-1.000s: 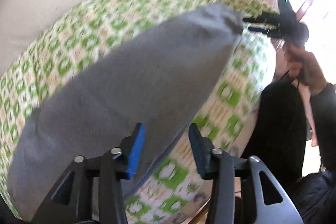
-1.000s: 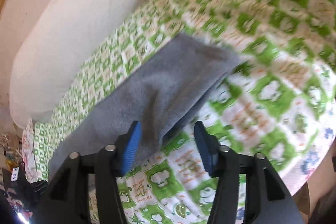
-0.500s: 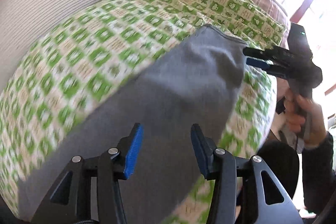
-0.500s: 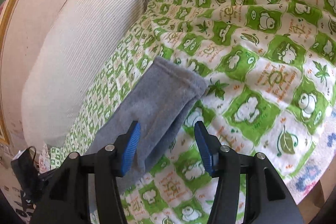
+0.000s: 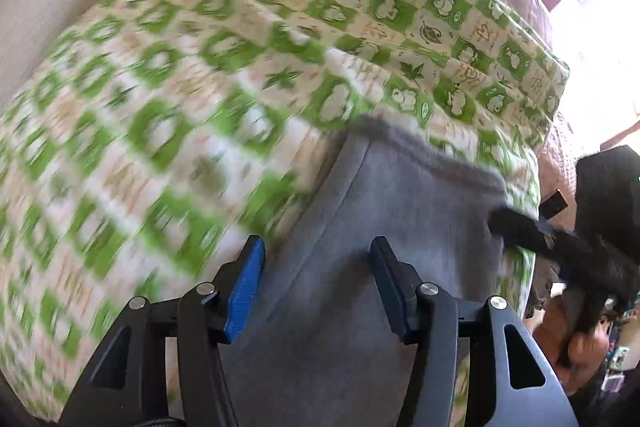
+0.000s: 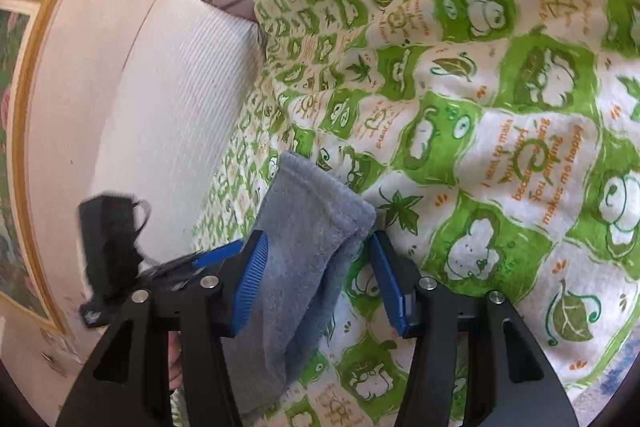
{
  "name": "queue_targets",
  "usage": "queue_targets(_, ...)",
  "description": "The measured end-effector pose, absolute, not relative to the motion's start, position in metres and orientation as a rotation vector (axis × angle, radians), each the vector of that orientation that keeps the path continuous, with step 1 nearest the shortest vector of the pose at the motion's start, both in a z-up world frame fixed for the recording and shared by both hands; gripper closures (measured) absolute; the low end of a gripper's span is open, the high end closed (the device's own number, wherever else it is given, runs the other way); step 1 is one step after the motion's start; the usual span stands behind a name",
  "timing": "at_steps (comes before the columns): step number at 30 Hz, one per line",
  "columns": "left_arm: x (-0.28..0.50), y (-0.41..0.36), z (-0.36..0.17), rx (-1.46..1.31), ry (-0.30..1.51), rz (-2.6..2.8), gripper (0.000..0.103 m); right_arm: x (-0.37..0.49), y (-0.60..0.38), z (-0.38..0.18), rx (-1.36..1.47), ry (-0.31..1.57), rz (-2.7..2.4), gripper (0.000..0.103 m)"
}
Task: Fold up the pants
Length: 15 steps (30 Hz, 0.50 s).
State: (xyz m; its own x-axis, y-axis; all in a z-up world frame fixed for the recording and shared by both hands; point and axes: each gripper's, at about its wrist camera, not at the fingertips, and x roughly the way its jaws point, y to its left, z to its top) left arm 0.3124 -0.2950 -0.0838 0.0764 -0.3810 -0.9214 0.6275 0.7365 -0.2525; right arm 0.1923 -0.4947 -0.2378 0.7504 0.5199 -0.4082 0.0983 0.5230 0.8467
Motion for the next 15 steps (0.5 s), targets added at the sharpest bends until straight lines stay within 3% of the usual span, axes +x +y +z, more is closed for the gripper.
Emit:
queue_targets(8, 0.332, -0.335, -0.087, 0.283, 1.304, -0.851, 0.047, 0.189, -0.495, -0.238, 1.016, 0.694, 0.305, 0.051)
queue_targets(9, 0.331, -0.34, -0.088, 0.292, 1.302, -0.858, 0.054, 0.189, -0.493, -0.238, 1.008, 0.696, 0.304, 0.055)
queue_targets(10, 0.33, -0.343, -0.089, 0.299, 1.3, -0.872, 0.071, 0.189, -0.491, -0.238, 0.995, 0.701, 0.299, 0.066)
queue_targets(11, 0.327, -0.346, -0.09, 0.318, 1.294, -0.872, 0.076, 0.191, -0.49, -0.239, 0.98, 0.713, 0.294, 0.075)
queue_targets(12, 0.324, -0.349, -0.091, 0.344, 1.277, -0.863, 0.079, 0.192, -0.489, -0.241, 0.969, 0.727, 0.286, 0.092)
queue_targets(13, 0.321, -0.349, -0.091, 0.355, 1.264, -0.864, 0.087, 0.193, -0.489, -0.243, 0.965, 0.738, 0.288, 0.095)
queue_targets(15, 0.313, -0.346, -0.087, 0.341, 1.241, -0.872, 0.093, 0.191, -0.489, -0.243, 0.957, 0.737, 0.289, 0.095)
